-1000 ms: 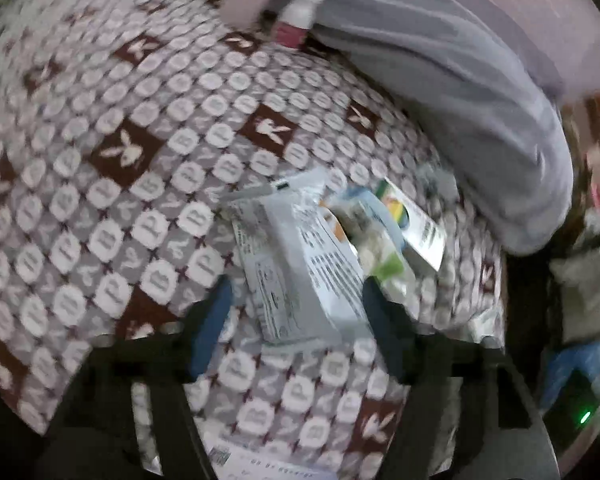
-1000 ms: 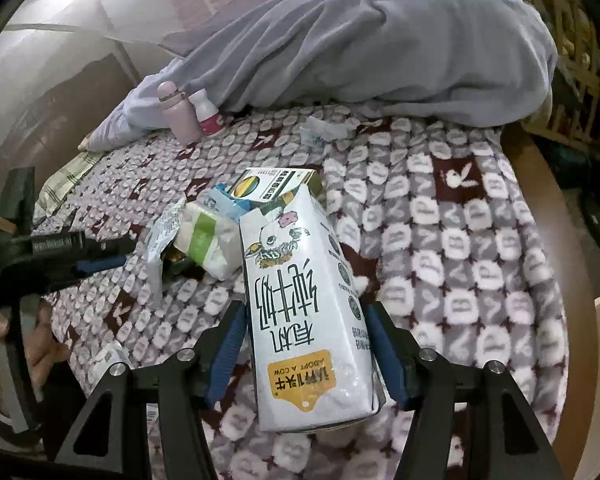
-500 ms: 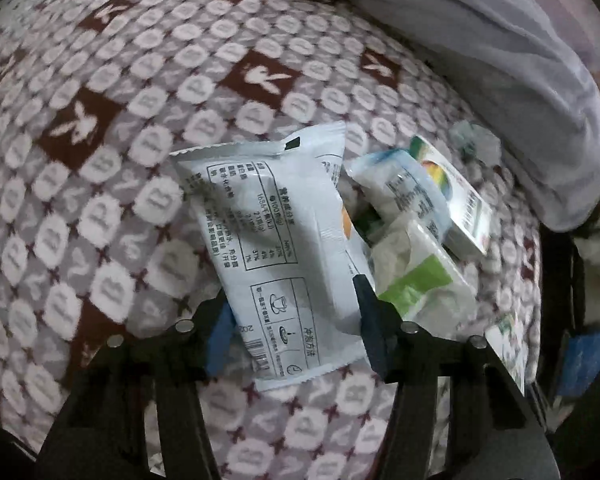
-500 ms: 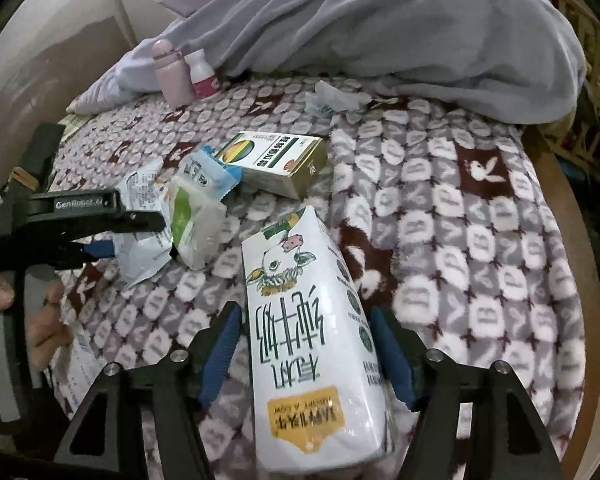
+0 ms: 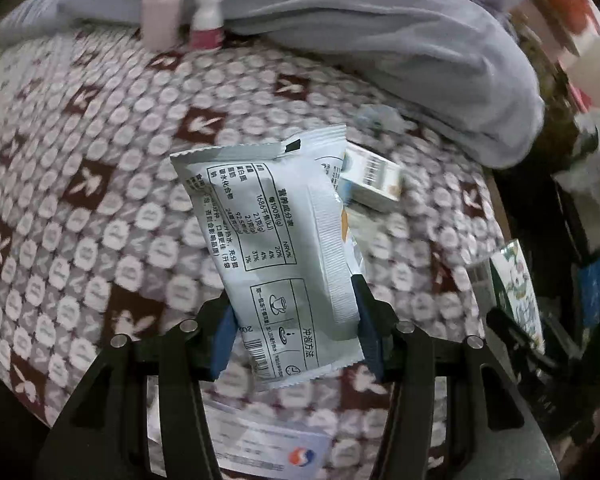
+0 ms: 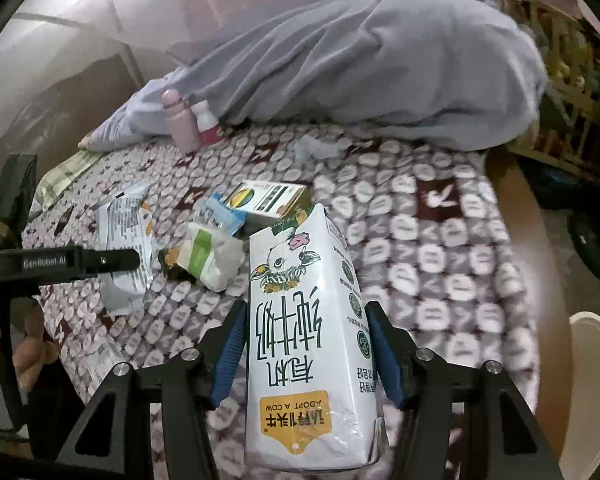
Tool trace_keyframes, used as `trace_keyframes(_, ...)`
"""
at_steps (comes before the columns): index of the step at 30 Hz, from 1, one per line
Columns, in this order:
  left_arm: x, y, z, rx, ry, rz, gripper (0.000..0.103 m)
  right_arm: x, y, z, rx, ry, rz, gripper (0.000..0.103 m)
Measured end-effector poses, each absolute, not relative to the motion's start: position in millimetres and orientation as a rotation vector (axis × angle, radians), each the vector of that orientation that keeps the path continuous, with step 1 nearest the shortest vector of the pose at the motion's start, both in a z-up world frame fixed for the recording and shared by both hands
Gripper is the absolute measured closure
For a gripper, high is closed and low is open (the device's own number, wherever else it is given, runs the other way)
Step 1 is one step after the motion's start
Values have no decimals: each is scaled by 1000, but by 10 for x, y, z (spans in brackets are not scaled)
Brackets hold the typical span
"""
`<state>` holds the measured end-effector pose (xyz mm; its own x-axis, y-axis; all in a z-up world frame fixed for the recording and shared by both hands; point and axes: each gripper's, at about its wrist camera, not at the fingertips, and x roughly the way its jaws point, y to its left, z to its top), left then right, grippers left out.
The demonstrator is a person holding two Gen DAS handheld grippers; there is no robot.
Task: Collect trash
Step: 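Carry the wrapper and milk carton over the bin and release both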
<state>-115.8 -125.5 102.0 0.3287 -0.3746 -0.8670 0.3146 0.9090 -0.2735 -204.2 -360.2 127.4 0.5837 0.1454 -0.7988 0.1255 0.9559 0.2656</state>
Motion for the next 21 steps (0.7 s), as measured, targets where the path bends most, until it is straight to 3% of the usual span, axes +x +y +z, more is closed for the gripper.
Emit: trace_keyframes(21,-1896,-2677,1223,178,1090,-670,52,-2841,-4498,1465,383,893,-195,46)
